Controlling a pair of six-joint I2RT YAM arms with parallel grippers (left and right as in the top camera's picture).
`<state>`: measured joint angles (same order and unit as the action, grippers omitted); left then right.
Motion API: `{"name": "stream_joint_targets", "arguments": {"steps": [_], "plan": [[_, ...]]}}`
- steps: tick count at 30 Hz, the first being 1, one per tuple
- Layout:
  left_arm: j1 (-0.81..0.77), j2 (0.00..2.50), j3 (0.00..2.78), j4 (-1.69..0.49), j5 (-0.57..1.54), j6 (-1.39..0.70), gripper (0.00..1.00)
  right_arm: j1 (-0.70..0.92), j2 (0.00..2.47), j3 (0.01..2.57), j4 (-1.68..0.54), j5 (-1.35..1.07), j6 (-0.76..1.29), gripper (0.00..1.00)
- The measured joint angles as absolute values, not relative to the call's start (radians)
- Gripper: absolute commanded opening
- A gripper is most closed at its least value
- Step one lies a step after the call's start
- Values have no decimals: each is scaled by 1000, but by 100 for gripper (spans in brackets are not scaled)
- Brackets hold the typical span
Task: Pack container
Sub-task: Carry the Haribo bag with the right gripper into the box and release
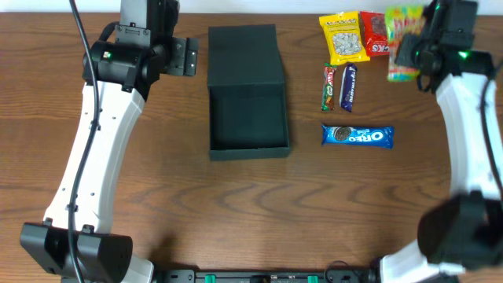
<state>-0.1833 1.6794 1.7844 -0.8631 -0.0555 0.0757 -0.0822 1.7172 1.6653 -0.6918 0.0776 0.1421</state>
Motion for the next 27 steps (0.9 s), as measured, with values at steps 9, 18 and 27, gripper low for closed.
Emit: {"name": "stream_joint_targets", "arguments": {"steps": [9,18,27], "plan": [[-120,1679,1784,-859,-55,-61,95,298,1711,1673,-710,6,424,1],[-48,1621,1784,-865,-55,-131,95,582,1943,1665,-699,-13,728,1],[-47,1608,1784,-894,-55,-130,95,666,2008,1660,-747,-4,887,1]]}}
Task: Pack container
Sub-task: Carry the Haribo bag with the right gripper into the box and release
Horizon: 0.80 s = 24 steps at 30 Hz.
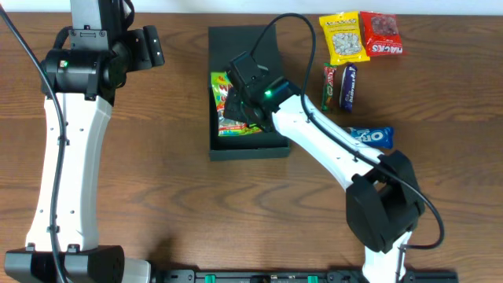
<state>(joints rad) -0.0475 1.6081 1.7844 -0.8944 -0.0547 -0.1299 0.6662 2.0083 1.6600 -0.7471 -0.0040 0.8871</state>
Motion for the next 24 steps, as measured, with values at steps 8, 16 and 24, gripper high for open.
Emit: {"name": "stream_joint_targets", "arguments": {"steps": [8,16,24], "plan": [[-47,1608,1784,-897,-55,-129,95,692,2008,1660,-774,12,945,28],[-47,1608,1784,-897,-55,-127,95,702,2008,1664,-737,15,908,99],[-47,1608,1784,-913,-54,-127,95,599,1932,1678,-838,46,758,99]]}}
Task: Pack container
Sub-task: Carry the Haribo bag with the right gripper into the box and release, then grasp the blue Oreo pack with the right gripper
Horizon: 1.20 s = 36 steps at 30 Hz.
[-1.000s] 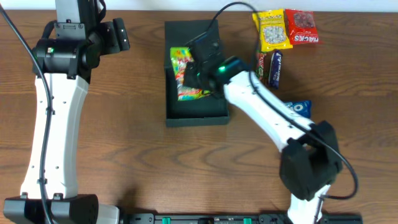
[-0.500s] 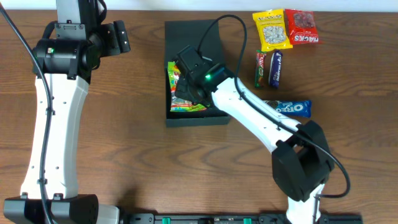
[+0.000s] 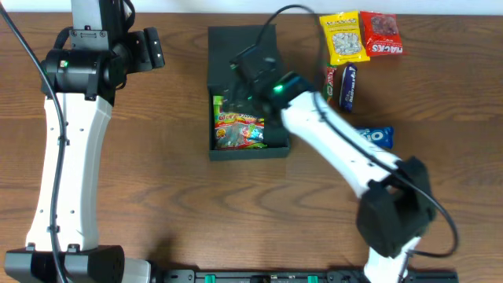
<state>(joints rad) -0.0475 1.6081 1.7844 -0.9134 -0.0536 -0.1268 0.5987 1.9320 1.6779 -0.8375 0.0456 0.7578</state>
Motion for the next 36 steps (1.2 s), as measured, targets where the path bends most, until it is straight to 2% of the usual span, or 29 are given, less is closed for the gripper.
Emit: {"name": "stream_joint_targets", "arguments": {"steps": [4,9,14,23,36], "plan": [[-47,1608,1784,-913,-52,-127,95,419,1860,1694,-1040,86,904,99],[-47,1608,1784,-911,-24,-127,95,268,1860,1693,-1074,29,1032,99],[-47,1608,1784,-909,-6,-127,95,244,1861,1693,-1085,51,1087,99],[-47,1608,1784,-909,-2,-127,95,178,1949,1616,-1145,74,1356,99],[-47,1608,1784,-909,-2,-127,95,169,2107,1613,-1114,71,1403,90]]}}
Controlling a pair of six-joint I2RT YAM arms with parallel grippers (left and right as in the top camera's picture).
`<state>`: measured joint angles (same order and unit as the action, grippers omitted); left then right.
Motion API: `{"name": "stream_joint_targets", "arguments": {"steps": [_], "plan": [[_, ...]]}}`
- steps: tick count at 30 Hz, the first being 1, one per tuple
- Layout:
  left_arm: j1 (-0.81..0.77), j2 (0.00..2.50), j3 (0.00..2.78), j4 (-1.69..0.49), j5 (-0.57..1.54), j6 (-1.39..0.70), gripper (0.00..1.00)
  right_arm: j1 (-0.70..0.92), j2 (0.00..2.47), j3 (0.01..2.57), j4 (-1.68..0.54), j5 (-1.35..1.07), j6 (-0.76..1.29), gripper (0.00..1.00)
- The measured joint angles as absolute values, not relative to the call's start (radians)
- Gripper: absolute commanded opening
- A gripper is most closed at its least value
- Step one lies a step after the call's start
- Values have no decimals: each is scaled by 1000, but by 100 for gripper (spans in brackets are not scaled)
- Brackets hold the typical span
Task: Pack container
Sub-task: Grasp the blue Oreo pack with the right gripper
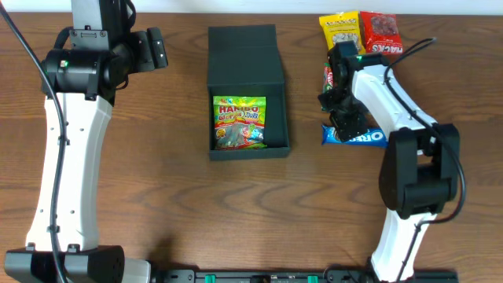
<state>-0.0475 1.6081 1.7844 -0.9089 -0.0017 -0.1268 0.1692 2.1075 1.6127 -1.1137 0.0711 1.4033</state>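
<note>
The black container [277,118] stands open at the table's middle, its lid [242,53] folded back. A green Haribo bag [240,122] lies flat inside it. My right gripper [343,119] hangs over the left end of the blue Oreo pack [373,138], just below the two candy bars [329,76], and looks open with nothing in it. A yellow snack bag [342,35] and a red snack bag [380,33] lie at the back right. My left gripper [155,49] is held high at the back left; its jaws cannot be made out.
The right arm [393,86] arches over the snacks from the front right. The left arm [71,141] runs along the table's left side. Bare wood lies in front of the container and between it and the left arm.
My right gripper has left the container and moved right to the Oreo pack and candy bars. The Haribo bag stays in the box, now fully in view. The left arm is unchanged.
First the container was empty and my right gripper held the Haribo bag at the back right. Then it was over the container with the bag. Then the bag lay in the box beneath it. Now the gripper is back at the snacks.
</note>
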Motion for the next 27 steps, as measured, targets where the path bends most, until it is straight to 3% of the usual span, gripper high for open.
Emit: {"name": "stream_joint_targets", "arguments": {"steps": [2,6,13,20,25,27], "plan": [[-47,1608,1784,-909,-2,-126,95,169,2130,1613,-1114,68,1406,88],[-47,1608,1784,-908,-2,-126,95,168,2164,1610,-1102,67,1406,75],[-47,1608,1784,-889,-2,-126,95,165,2170,1609,-1078,80,1404,68],[-47,1608,1784,-881,-2,-126,95,161,2191,1609,-1071,80,1398,47],[-47,1608,1784,-881,-2,-126,95,136,2192,1611,-1085,67,1396,27],[-47,1608,1784,-881,-2,-126,95,107,2192,1612,-1128,60,1384,15]]}}
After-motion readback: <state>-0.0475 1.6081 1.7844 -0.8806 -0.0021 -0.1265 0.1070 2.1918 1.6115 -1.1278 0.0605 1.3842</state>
